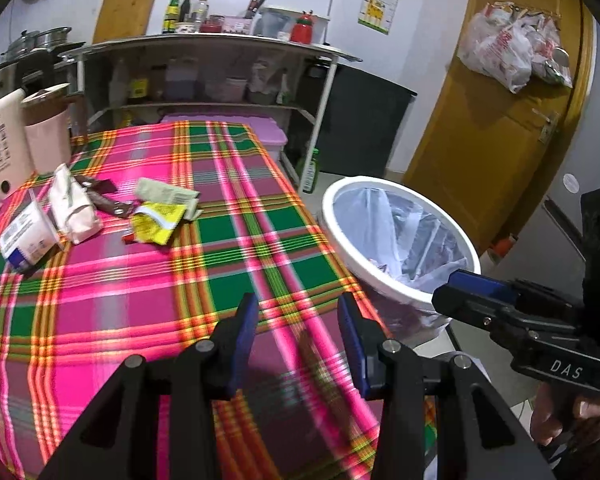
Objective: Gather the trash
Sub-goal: 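Move both open tools back over the table toward the remaining trash, then grasp the white yogurt cup with the left tool while the right grasps the yellow wrapper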
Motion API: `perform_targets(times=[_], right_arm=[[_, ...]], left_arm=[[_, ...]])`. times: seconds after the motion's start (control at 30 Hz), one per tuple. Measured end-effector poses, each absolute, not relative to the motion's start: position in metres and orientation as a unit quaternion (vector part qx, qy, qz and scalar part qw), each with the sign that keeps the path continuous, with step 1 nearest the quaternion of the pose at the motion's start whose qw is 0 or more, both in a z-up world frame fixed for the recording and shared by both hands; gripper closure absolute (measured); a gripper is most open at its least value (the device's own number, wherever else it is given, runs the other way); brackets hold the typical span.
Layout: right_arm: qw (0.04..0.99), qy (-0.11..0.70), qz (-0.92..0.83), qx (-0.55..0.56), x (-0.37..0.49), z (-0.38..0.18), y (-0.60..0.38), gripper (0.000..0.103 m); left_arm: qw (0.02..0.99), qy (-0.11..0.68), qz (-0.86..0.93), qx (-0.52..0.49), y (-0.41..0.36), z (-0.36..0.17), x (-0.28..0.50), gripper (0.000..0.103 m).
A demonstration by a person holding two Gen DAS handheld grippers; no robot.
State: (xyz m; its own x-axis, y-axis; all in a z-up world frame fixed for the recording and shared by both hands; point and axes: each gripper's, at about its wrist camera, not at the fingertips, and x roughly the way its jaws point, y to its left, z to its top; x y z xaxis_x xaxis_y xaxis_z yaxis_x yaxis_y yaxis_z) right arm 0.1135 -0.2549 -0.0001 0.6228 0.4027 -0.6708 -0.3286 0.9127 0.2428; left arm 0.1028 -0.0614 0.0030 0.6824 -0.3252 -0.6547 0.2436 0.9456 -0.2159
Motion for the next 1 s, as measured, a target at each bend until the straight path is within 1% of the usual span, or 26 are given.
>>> perform_targets(times=[0.4,0.5,0.73,1.0], right_arm=[[0.889,0.387,0.242,0.039,0.122,0.001,-0.216,0.061],[0.886,0.390,0.249,0.039,0.126,0.001,-0.208,0.061],[0.882,0.391,0.260,0.029,0.137,0.001,-0.189,0.061],[0.878,0.392,0.274,0.020,0.153,-0.002,-0.167,0.056]], left_arm=[[0.923,0.363,-0.101,-0.078,-0.010,-0.001,0.095,0.060],[0.925,0.361,-0.088,-0.086,0.003,-0.002,0.094,0.056],[0.929,0.352,-0.059,-0.094,0.033,-0.002,0.098,0.054],[0.935,0.341,-0.017,-0.096,0.075,0.001,0.106,0.052]])
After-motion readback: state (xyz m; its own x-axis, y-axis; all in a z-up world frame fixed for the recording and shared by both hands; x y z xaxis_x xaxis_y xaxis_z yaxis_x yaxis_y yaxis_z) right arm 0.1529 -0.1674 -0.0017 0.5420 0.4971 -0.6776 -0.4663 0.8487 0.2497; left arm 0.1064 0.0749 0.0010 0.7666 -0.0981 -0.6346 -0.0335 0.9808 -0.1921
